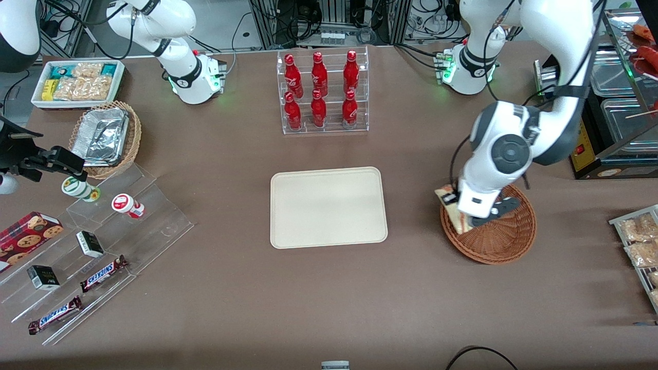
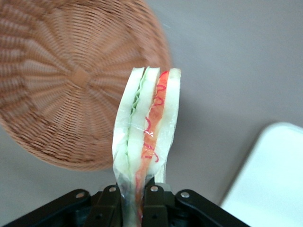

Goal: Place sandwich from basket to tray
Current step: 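Carry the sandwich with the left gripper over the cream tray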

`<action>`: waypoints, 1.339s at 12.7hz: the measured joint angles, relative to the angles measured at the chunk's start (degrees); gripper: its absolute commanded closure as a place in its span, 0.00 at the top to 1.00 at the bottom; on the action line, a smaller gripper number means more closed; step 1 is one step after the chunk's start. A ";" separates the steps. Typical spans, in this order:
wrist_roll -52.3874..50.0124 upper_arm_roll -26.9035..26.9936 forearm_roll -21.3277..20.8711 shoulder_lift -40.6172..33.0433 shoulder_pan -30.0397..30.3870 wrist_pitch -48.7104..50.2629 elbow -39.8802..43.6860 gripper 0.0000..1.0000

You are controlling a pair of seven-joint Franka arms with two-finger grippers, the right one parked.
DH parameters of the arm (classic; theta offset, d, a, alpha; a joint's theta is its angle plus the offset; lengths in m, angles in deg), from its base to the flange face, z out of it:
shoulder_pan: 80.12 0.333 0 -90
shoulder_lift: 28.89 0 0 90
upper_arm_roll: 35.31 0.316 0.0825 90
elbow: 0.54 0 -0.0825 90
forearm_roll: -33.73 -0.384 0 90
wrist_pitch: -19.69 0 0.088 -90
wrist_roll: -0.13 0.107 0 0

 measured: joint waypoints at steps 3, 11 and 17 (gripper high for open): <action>-0.11 -3.04 0.40 4.84 -4.59 2.22 5.48 0.00; -7.12 -3.81 3.18 19.39 -18.67 2.78 21.51 0.00; -10.73 -3.59 2.35 28.38 -23.41 4.04 32.54 0.00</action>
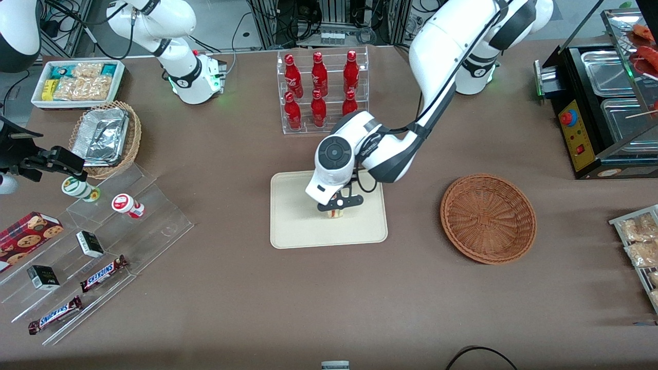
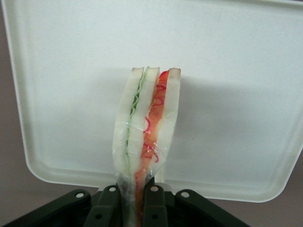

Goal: Place sandwich from basket to tray
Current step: 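Carry the sandwich with the left gripper over the cream tray, then lower the sandwich onto the tray and open the left gripper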

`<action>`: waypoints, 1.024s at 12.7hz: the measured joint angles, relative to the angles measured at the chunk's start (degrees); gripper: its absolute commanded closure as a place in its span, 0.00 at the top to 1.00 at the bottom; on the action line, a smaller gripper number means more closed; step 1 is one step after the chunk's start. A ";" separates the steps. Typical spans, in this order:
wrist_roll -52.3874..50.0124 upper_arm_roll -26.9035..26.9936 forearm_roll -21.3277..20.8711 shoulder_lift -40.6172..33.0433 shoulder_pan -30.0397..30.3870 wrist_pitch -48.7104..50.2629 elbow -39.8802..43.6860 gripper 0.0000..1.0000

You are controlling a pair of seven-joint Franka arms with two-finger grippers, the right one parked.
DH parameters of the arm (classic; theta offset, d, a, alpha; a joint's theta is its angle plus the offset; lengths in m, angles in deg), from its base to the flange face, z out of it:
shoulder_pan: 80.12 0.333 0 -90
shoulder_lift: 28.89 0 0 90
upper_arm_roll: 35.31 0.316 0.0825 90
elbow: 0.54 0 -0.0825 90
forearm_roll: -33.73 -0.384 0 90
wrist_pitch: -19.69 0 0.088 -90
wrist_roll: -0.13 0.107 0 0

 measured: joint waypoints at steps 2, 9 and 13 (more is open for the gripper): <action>-0.18 0.09 -1.43 1.83 -0.17 0.22 1.97 0.00; -1.08 0.72 -3.31 5.08 -0.17 0.71 5.48 0.00; -4.34 0.71 -3.32 6.56 -0.21 0.70 6.50 0.50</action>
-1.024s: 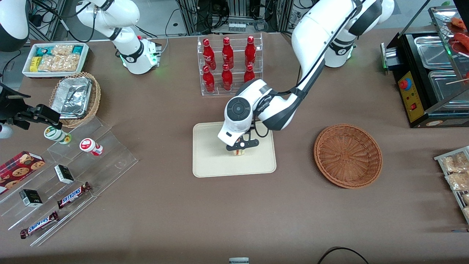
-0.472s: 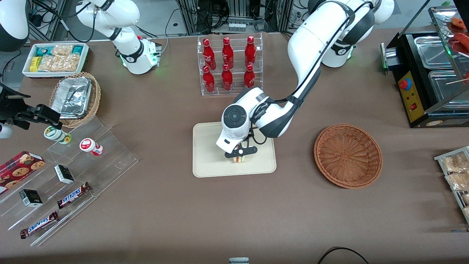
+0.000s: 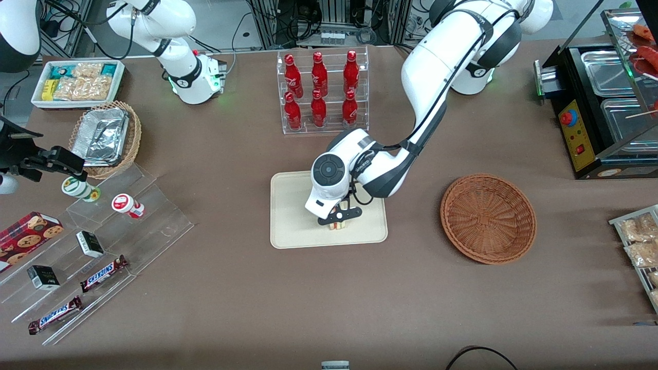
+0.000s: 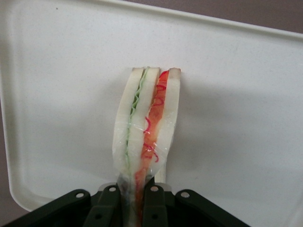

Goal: Place sandwich from basket to tray
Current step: 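Lower the sandwich onto the tray and open the left gripper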

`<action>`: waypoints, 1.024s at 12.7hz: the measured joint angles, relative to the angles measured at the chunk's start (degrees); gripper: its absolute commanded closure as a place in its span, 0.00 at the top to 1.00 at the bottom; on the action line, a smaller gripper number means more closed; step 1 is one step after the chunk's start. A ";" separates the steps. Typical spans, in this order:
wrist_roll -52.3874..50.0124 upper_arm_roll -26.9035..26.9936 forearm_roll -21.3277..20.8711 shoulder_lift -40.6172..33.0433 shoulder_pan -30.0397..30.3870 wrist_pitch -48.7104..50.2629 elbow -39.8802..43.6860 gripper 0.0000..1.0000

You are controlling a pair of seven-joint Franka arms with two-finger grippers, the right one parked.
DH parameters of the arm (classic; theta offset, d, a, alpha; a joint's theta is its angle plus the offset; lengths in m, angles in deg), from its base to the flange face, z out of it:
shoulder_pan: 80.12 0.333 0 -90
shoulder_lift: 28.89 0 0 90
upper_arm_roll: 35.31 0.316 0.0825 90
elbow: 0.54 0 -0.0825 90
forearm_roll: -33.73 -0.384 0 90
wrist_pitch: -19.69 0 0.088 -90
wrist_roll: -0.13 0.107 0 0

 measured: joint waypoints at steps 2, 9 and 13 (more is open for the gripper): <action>-0.41 -0.02 0.00 0.28 -0.03 0.00 0.25 1.00; -0.63 -0.06 0.01 -1.55 0.04 3.06 3.19 1.00; -0.63 -0.01 -0.02 -7.85 0.32 9.26 4.03 1.00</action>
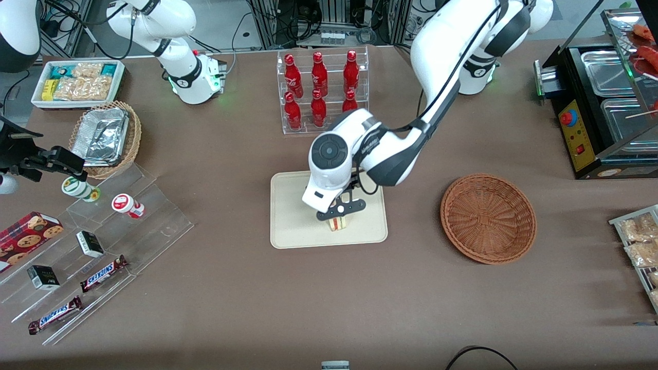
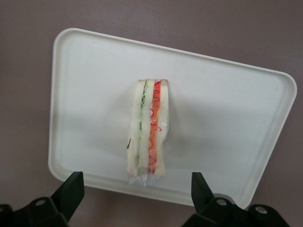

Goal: Place sandwich from basket to tray

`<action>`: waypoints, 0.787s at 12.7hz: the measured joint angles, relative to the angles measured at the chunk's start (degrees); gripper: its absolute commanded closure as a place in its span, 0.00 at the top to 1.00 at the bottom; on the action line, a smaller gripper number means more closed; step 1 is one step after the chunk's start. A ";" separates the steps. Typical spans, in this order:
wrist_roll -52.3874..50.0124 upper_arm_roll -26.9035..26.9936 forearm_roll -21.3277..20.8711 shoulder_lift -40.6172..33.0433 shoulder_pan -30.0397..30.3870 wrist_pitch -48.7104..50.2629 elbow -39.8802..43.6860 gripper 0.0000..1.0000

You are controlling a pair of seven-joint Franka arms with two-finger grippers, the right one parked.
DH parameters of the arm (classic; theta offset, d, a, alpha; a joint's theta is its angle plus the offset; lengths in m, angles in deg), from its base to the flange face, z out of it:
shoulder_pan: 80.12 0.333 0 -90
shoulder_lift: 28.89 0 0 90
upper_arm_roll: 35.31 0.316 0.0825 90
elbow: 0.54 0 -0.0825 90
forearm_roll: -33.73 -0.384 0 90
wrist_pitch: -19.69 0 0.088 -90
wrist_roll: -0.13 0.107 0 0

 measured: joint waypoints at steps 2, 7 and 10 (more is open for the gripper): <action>2.52 0.43 -0.39 -2.17 0.05 3.12 -0.01 1.00; 15.65 5.42 -0.40 -8.39 4.52 9.73 -4.12 1.00; 25.95 5.58 0.56 -14.16 10.61 10.10 -9.65 1.00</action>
